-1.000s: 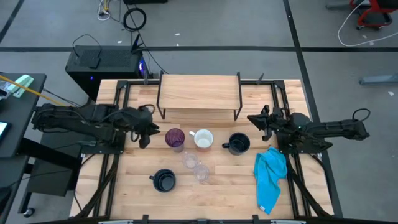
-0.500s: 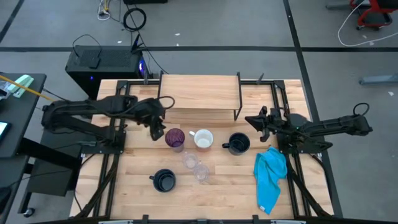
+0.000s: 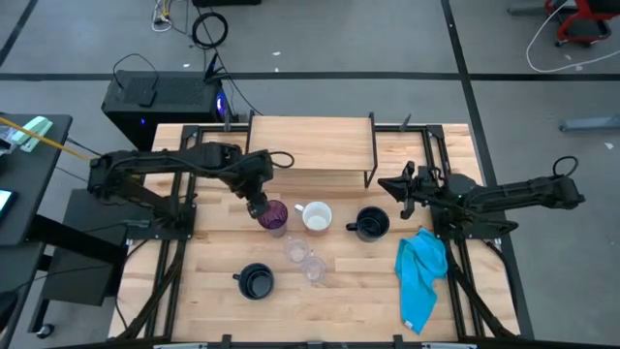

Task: Stack small to large cups/mugs on shelf
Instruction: Put the purple cup on the shelf

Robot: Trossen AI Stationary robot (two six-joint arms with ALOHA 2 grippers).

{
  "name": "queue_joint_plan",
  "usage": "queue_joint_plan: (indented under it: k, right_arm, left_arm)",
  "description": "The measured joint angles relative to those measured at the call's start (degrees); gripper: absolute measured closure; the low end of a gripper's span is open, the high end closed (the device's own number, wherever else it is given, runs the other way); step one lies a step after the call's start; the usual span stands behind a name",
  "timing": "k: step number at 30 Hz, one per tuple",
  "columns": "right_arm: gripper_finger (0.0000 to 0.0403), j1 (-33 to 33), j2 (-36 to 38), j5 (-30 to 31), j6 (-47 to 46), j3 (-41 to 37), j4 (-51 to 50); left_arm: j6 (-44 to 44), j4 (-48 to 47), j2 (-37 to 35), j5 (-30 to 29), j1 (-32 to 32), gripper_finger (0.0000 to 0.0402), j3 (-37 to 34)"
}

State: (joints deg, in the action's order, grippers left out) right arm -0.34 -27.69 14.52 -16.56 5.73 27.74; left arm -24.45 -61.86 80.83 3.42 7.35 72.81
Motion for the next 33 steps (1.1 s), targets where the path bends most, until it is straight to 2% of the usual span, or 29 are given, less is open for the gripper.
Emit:
queue_joint_plan:
  k: [8, 18, 24, 33]
  right_arm:
    - [0.0380, 0.0, -4.2, 0.0, 3.2, 2.0, -0.1]
    - [0.0380, 0.0, -5.0, 0.0, 3.7, 2.3, 0.0]
    - [0.0380, 0.0, -5.0, 0.0, 4.4, 2.3, 0.0]
    - [0.0380, 0.0, -5.0, 0.0, 4.7, 2.3, -0.1]
  left_arm:
    - [-1.9, -2.3, 4.6, -0.1, 0.0, 0.0209, 2.5]
    - [-3.5, -2.1, 8.1, -0.8, -0.2, 0.0235, 2.8]
    - [-3.5, -2.1, 9.4, -1.7, -0.9, 0.0269, 2.8]
    - [-3.5, -1.8, 10.0, -2.7, -1.2, 0.0341, 2.8]
